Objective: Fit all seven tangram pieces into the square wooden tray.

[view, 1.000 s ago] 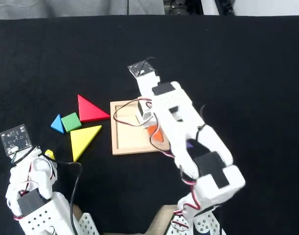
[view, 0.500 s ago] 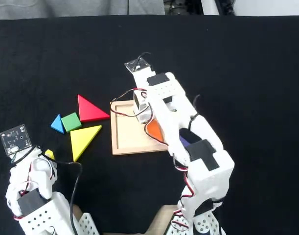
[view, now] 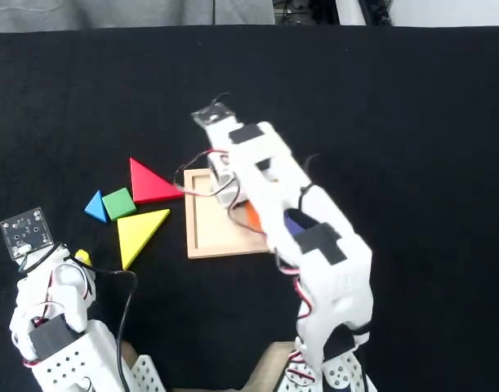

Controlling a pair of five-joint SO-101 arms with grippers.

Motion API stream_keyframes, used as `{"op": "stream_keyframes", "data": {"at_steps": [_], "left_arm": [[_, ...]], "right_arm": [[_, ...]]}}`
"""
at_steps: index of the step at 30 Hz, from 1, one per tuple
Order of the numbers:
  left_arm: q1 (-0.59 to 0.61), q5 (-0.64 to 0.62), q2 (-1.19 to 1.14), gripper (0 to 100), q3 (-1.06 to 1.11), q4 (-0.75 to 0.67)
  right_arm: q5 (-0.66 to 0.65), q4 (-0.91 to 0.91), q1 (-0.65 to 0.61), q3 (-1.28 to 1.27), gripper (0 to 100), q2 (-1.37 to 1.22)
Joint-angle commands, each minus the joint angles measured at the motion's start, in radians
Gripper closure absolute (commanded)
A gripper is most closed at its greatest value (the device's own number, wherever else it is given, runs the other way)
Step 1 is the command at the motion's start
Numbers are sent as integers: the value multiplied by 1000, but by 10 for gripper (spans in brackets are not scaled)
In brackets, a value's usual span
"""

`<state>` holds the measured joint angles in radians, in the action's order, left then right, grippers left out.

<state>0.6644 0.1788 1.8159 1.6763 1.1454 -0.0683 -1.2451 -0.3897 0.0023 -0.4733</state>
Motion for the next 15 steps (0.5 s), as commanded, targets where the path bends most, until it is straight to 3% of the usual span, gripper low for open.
{"op": "stream_keyframes", "data": {"at_steps": [1, 15], "left_arm": [[-8, 0, 3, 805, 7, 0], [-10, 0, 3, 805, 7, 0]], "right_arm": [[-9, -58, 43, 74, 963, -10], [-57, -140, 41, 42, 988, 28]]}}
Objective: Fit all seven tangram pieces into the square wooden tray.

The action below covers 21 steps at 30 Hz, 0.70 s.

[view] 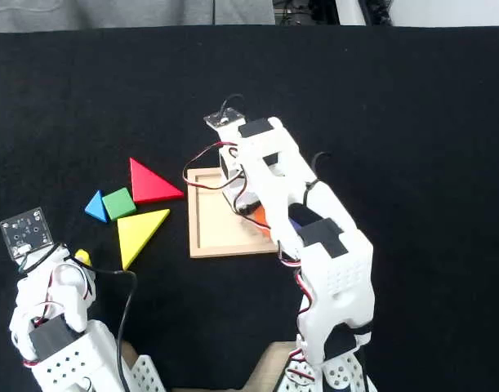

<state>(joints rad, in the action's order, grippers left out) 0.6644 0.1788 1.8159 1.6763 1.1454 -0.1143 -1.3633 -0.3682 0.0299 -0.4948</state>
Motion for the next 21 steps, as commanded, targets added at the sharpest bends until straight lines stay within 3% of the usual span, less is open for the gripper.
{"op": "stream_keyframes", "data": {"at_steps": [1, 9, 21], "left_arm": [[-10, 0, 3, 805, 7, 0], [-13, 0, 3, 805, 7, 0], [-10, 0, 3, 805, 15, -14]], "right_arm": [[-11, -21, 18, 5, 988, 73], [-25, 15, 94, -177, 987, 403], [-259, 141, 365, -596, 987, 829]]}}
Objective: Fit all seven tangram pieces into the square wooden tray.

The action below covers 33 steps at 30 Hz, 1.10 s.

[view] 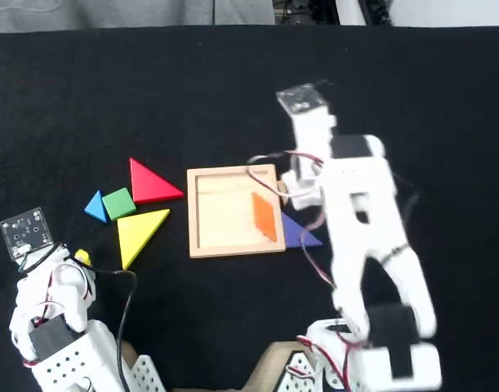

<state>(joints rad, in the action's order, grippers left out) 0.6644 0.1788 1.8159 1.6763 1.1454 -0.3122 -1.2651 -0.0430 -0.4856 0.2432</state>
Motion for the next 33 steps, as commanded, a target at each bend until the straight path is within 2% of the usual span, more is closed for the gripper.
{"op": "stream_keyframes", "data": {"at_steps": [1, 4, 11, 17, 22, 27, 33], "left_arm": [[-10, 0, 3, 805, 15, -14], [-10, 0, 3, 805, 15, -14], [-8, 0, 3, 807, 16, -14], [-8, 0, 3, 807, 16, -14], [-7, 0, 3, 807, 16, -14], [-7, 0, 3, 807, 16, -14], [-7, 0, 3, 807, 16, -14]], "right_arm": [[-101, 57, 43, -117, 987, 105], [-199, 104, 38, -209, 987, 107], [-198, 178, 37, -234, 987, -5], [-95, 250, -43, -179, 987, -97], [-71, 256, -107, -171, 987, -159], [-74, 292, -83, -159, 988, -223], [-81, 305, 34, -143, 975, -249]]}}
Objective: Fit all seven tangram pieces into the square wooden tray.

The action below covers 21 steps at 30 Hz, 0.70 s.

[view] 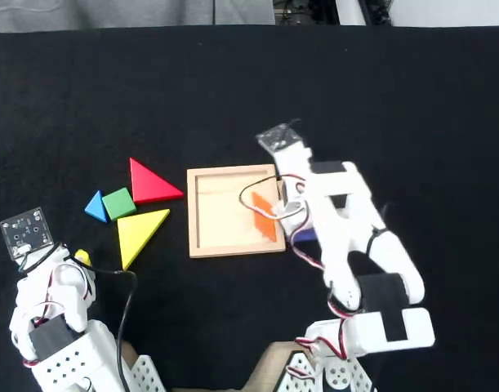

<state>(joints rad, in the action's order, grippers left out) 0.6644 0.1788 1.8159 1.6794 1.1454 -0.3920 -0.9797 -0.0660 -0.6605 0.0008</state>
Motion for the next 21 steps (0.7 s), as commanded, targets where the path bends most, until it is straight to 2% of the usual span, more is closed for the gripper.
{"op": "stream_keyframes", "data": {"at_steps": [1, 4, 9, 14, 18, 21], "left_arm": [[-7, 0, 3, 807, 13, -14], [-7, 0, 3, 807, 13, -14], [-7, 0, 3, 807, 13, -14], [-7, 0, 3, 806, 13, -14], [-7, 0, 3, 806, 13, -14], [-7, 0, 3, 806, 13, -14]], "right_arm": [[-2, 20, 66, 31, 951, -8], [-2, 21, 97, 31, 881, -15], [-55, 0, 135, 44, 928, -5], [-74, -129, 127, 101, 879, 140], [-305, -216, 103, 97, 817, 277], [-594, -311, 68, 45, 805, 291]]}}
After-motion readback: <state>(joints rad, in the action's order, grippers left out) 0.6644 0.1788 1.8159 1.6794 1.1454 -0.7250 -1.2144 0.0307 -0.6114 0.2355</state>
